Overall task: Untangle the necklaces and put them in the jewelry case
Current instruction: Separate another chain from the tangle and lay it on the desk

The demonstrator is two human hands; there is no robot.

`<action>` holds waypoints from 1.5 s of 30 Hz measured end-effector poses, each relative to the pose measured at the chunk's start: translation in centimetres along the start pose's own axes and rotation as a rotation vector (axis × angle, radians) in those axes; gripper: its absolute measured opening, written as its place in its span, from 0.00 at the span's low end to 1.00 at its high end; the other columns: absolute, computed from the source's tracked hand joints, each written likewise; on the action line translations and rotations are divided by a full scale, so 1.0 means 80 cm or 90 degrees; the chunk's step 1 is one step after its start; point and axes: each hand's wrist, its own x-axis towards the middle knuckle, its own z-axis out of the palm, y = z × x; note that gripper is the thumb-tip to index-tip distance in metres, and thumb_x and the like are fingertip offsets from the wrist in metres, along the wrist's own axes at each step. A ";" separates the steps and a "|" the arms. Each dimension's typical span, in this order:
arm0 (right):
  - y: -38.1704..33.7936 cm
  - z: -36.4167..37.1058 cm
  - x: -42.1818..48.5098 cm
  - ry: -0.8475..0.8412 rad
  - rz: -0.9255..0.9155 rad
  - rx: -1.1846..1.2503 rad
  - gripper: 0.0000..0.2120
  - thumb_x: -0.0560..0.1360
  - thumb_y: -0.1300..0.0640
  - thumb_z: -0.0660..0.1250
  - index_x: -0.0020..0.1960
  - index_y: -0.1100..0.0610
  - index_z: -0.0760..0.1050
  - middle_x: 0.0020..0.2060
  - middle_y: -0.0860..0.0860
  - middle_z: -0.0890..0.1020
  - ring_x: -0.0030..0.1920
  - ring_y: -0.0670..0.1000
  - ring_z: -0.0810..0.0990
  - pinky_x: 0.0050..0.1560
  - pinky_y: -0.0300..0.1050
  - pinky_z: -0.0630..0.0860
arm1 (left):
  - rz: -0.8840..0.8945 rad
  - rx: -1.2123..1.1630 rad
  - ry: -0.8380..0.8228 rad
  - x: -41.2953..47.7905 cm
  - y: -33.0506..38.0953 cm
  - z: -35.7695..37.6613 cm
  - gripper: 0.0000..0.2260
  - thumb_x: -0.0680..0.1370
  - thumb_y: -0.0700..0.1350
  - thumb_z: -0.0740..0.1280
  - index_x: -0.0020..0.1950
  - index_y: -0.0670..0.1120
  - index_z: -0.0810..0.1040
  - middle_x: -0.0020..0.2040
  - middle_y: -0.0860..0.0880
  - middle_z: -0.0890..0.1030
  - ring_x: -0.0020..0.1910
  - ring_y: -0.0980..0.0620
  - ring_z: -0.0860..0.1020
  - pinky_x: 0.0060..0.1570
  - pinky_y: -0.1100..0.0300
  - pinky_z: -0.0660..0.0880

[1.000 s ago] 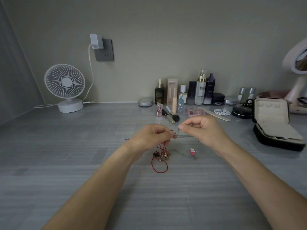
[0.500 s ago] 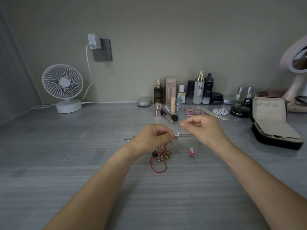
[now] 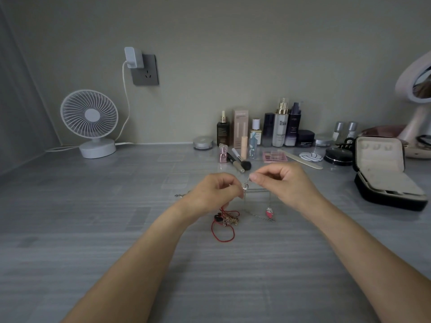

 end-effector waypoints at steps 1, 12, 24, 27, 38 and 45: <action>0.000 0.001 -0.001 -0.019 -0.006 0.003 0.03 0.70 0.58 0.71 0.39 0.50 0.81 0.32 0.44 0.82 0.33 0.39 0.77 0.38 0.29 0.74 | -0.001 -0.005 -0.004 0.001 0.000 0.000 0.11 0.76 0.41 0.63 0.35 0.50 0.78 0.31 0.50 0.73 0.31 0.53 0.67 0.35 0.62 0.67; -0.001 0.008 -0.001 -0.042 -0.020 -0.024 0.07 0.71 0.59 0.70 0.39 0.48 0.80 0.36 0.56 0.83 0.35 0.44 0.77 0.40 0.37 0.74 | 0.002 0.042 -0.039 0.002 -0.004 0.006 0.09 0.76 0.41 0.63 0.38 0.50 0.78 0.38 0.49 0.79 0.26 0.61 0.68 0.30 0.67 0.67; -0.003 0.003 -0.001 0.022 -0.001 0.032 0.03 0.72 0.59 0.69 0.41 0.57 0.81 0.40 0.71 0.78 0.37 0.51 0.71 0.39 0.42 0.68 | -0.180 0.325 0.003 0.003 -0.007 -0.028 0.10 0.73 0.46 0.64 0.33 0.45 0.75 0.27 0.49 0.71 0.28 0.51 0.70 0.32 0.63 0.68; -0.005 0.003 -0.001 0.035 -0.013 0.048 0.03 0.71 0.58 0.69 0.40 0.52 0.81 0.43 0.67 0.81 0.38 0.50 0.74 0.40 0.37 0.70 | -0.170 0.444 0.030 0.001 -0.014 -0.027 0.08 0.72 0.49 0.66 0.45 0.46 0.79 0.41 0.48 0.79 0.43 0.50 0.78 0.42 0.61 0.72; -0.009 -0.002 0.000 0.103 -0.039 0.155 0.03 0.72 0.61 0.67 0.42 0.55 0.80 0.24 0.41 0.78 0.28 0.38 0.73 0.34 0.26 0.69 | -0.039 0.084 0.020 0.007 -0.013 -0.010 0.07 0.76 0.46 0.65 0.41 0.46 0.80 0.36 0.51 0.76 0.29 0.64 0.71 0.32 0.73 0.66; -0.011 -0.009 0.000 0.106 -0.049 0.186 0.07 0.75 0.62 0.64 0.39 0.56 0.77 0.19 0.40 0.73 0.25 0.39 0.68 0.34 0.31 0.66 | -0.012 -0.053 0.091 0.008 -0.010 -0.017 0.12 0.79 0.48 0.61 0.37 0.49 0.77 0.39 0.50 0.81 0.41 0.55 0.77 0.42 0.67 0.72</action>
